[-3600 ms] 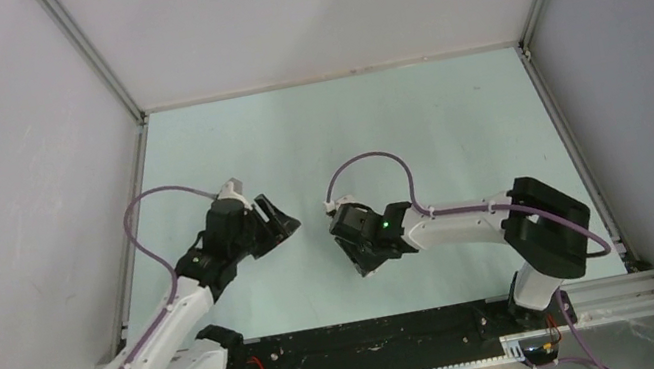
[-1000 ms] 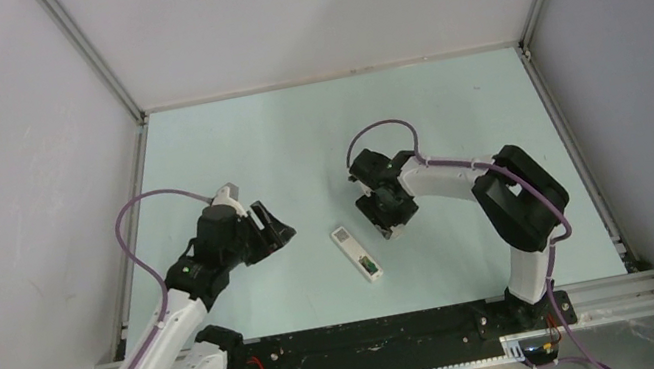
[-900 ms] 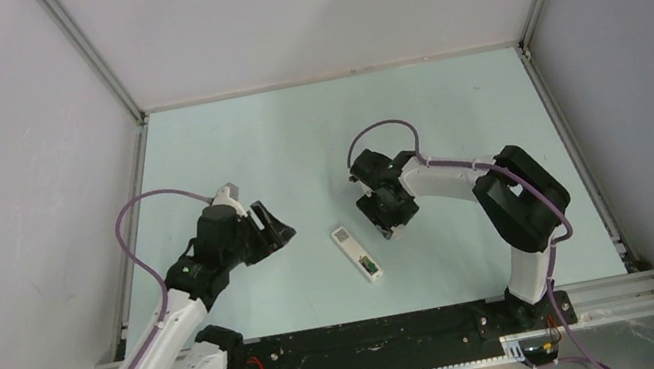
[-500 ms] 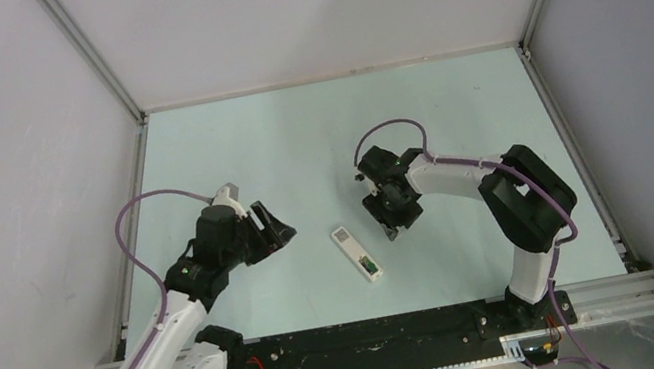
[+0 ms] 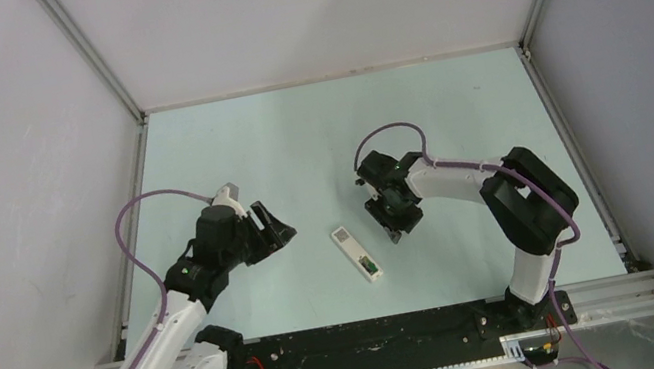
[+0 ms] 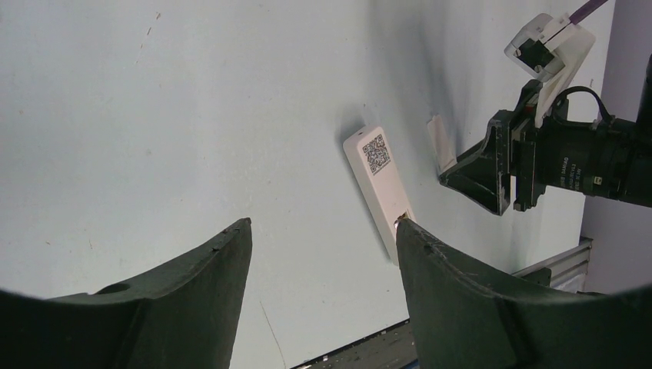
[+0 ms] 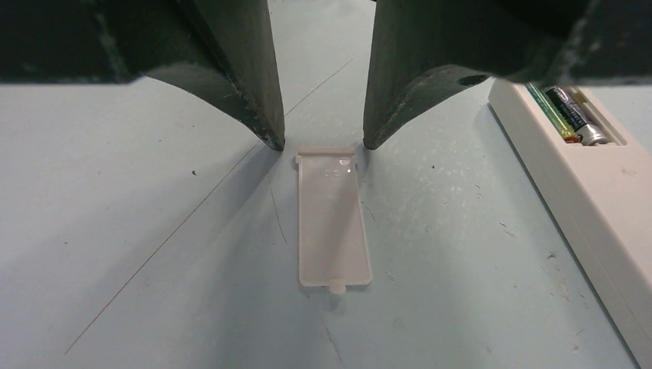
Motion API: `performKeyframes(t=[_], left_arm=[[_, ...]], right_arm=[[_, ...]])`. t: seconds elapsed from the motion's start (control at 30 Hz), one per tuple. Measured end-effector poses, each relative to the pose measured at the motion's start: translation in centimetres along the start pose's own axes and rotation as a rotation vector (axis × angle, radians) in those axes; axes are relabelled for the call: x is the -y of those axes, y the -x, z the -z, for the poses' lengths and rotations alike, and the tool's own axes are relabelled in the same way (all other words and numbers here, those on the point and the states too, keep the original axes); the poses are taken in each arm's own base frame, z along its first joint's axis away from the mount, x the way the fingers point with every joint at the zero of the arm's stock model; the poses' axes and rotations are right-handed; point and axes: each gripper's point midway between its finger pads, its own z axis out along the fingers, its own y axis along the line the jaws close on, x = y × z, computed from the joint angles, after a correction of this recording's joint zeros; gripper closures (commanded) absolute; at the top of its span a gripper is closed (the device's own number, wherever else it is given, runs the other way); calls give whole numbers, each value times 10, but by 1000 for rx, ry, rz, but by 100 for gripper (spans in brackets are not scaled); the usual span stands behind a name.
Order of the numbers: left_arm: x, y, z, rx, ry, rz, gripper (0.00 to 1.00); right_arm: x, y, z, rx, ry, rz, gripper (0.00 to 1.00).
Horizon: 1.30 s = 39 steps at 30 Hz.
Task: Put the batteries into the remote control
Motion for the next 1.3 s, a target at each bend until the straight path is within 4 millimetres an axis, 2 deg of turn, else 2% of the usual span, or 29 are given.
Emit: performKeyframes(t=[0.27, 0.73, 0.93, 1.03, 1.3], left_arm=[[0, 0, 0, 0, 0, 0, 28], [0, 0, 0, 0, 0, 0, 27], [0, 0, 0, -1, 0, 0, 27], [0, 0, 0, -1, 0, 0, 27], [0, 0, 0, -1, 0, 0, 27]], right_arm=[[1, 1, -1, 20, -56, 11, 50], [-4, 13, -3, 81, -65, -4, 59], [-4, 13, -3, 84, -73, -21, 49], [-2, 13, -3, 84, -80, -27, 48], [-5, 12, -3, 81, -69, -49, 59]])
